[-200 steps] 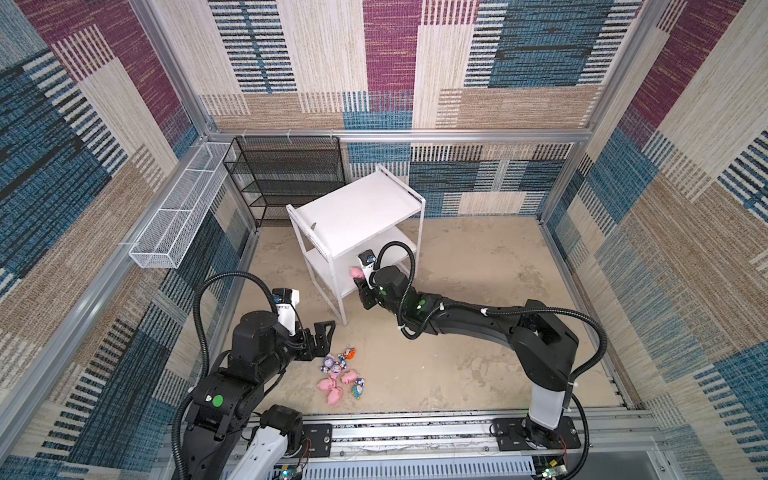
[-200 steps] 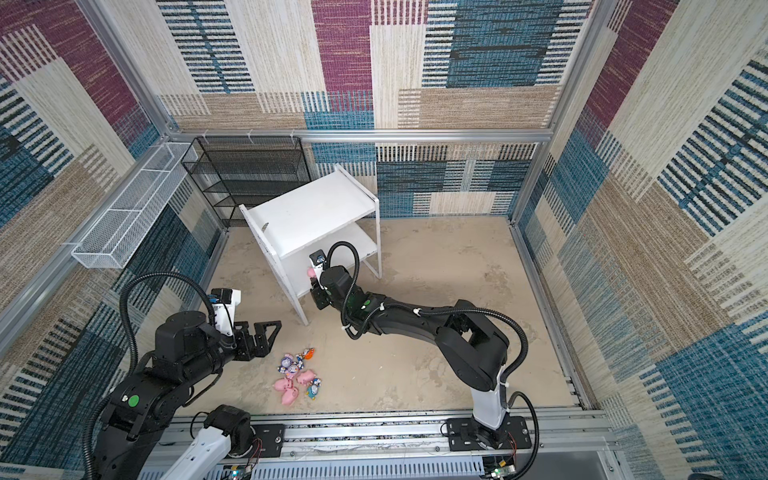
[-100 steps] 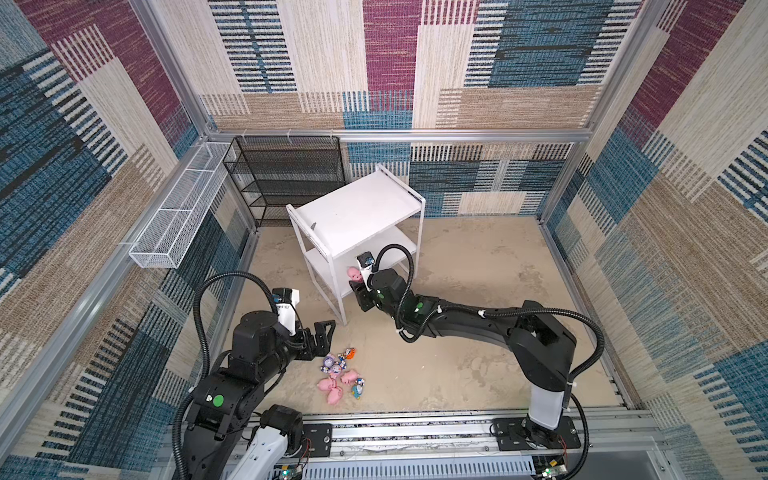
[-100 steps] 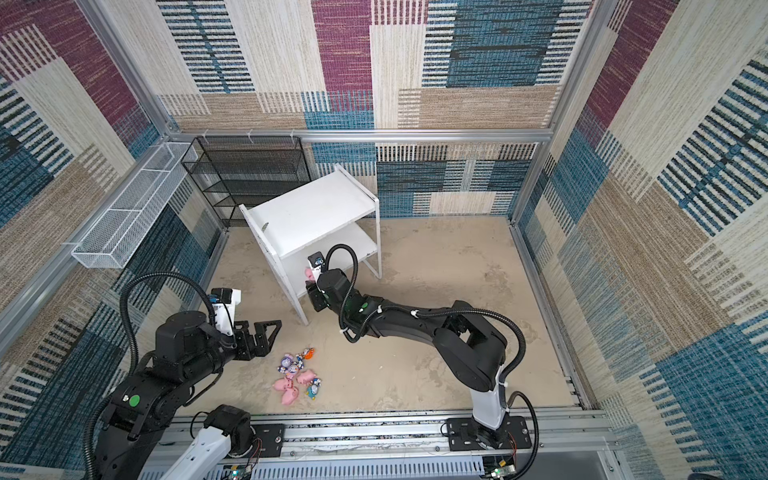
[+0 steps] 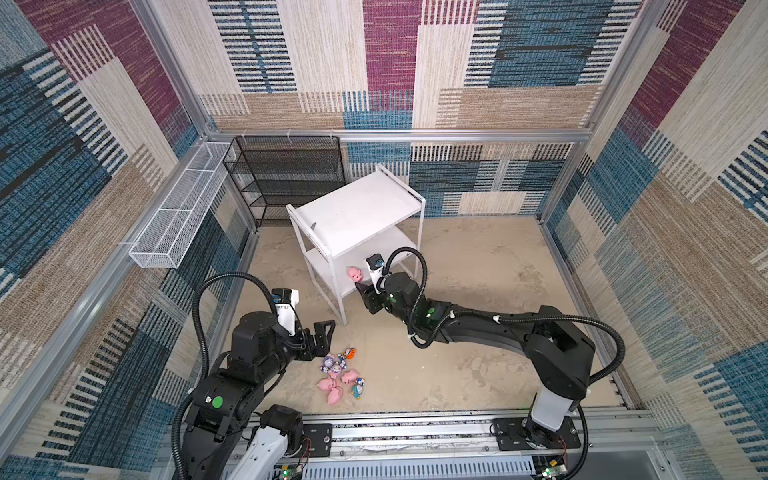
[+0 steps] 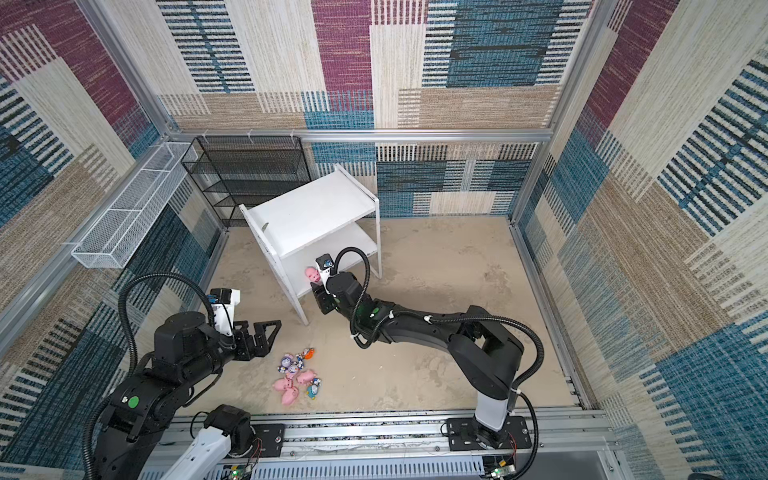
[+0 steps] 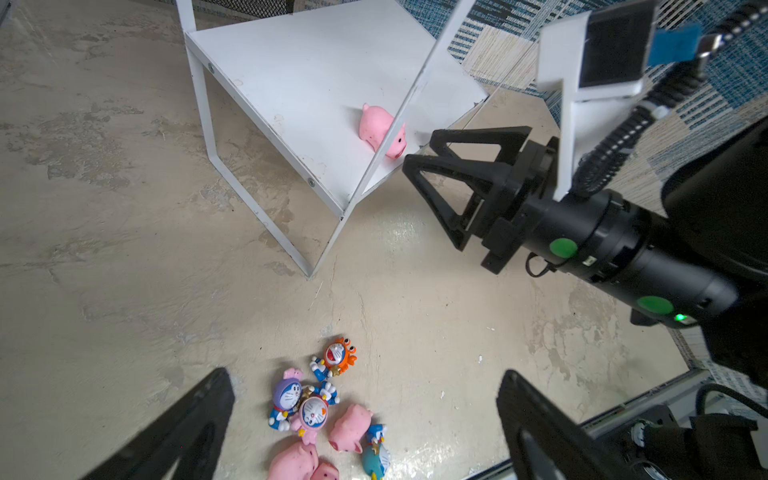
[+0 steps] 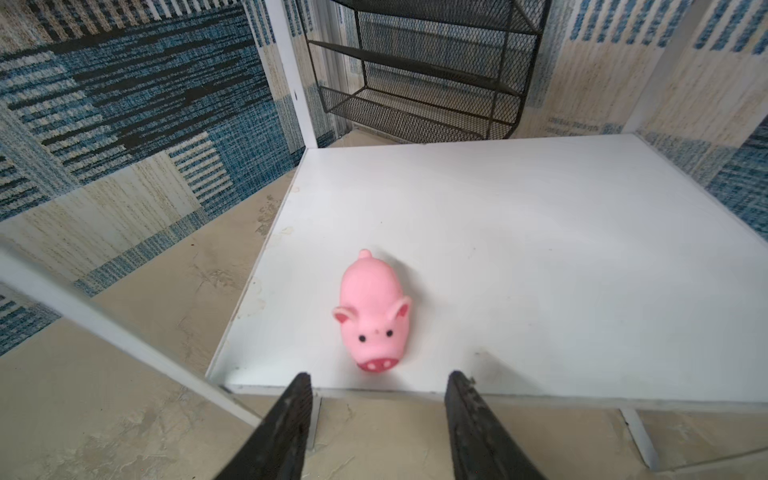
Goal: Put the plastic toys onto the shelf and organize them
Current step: 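Open the right gripper to release the pig on the shelf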
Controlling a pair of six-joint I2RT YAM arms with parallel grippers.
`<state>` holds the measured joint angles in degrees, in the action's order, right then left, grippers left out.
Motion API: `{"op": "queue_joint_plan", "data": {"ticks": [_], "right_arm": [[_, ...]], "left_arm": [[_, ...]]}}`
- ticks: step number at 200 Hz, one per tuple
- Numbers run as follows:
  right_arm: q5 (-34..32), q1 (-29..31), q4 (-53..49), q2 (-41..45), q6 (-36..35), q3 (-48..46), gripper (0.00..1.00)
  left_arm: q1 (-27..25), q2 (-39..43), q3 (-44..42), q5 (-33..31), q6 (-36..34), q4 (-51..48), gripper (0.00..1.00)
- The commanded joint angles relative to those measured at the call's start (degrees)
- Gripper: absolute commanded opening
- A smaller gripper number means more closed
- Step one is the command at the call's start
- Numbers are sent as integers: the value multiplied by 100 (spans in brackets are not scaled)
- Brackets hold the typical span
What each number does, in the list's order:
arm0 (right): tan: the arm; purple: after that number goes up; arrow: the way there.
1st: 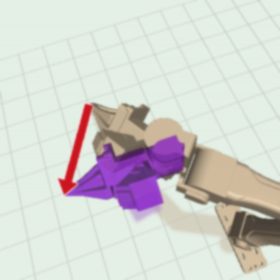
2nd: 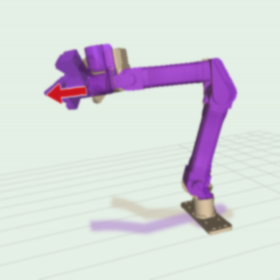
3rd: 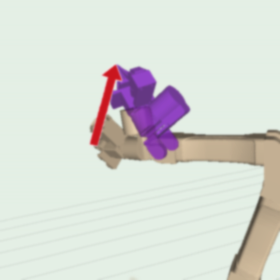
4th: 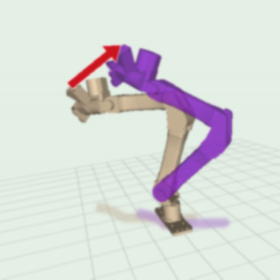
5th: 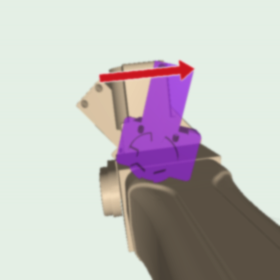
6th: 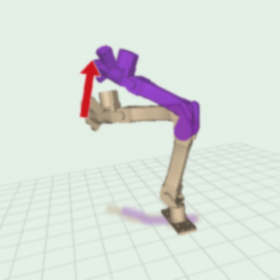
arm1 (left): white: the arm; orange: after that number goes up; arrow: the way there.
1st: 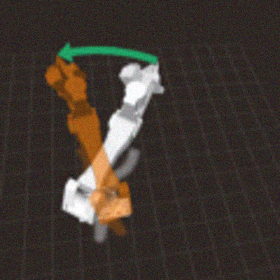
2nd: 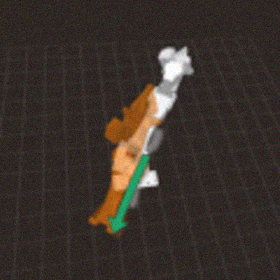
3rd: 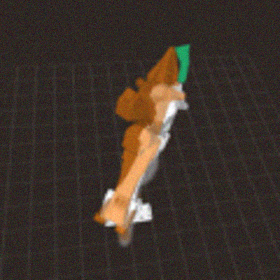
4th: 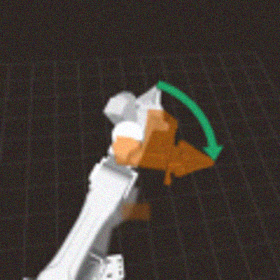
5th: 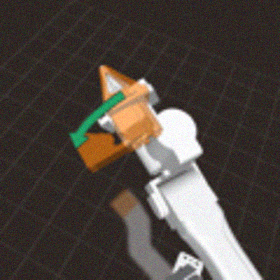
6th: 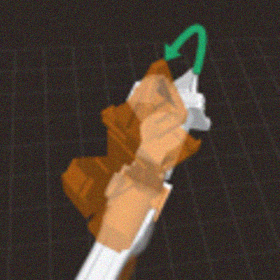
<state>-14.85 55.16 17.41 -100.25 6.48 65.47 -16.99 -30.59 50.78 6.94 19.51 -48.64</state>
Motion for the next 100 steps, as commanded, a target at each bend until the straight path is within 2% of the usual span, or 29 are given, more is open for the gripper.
{"op": "queue_joint_plan", "data": {"ticks": [1,100], "right_arm": [[-27,-131,351,278,-154,-229,54],[51,-462,-74,-189,-507,372,54]], "left_arm": [[-4,20,-15,-78,-59,198,99],[-5,93,-7,-105,-60,198,99]]}}
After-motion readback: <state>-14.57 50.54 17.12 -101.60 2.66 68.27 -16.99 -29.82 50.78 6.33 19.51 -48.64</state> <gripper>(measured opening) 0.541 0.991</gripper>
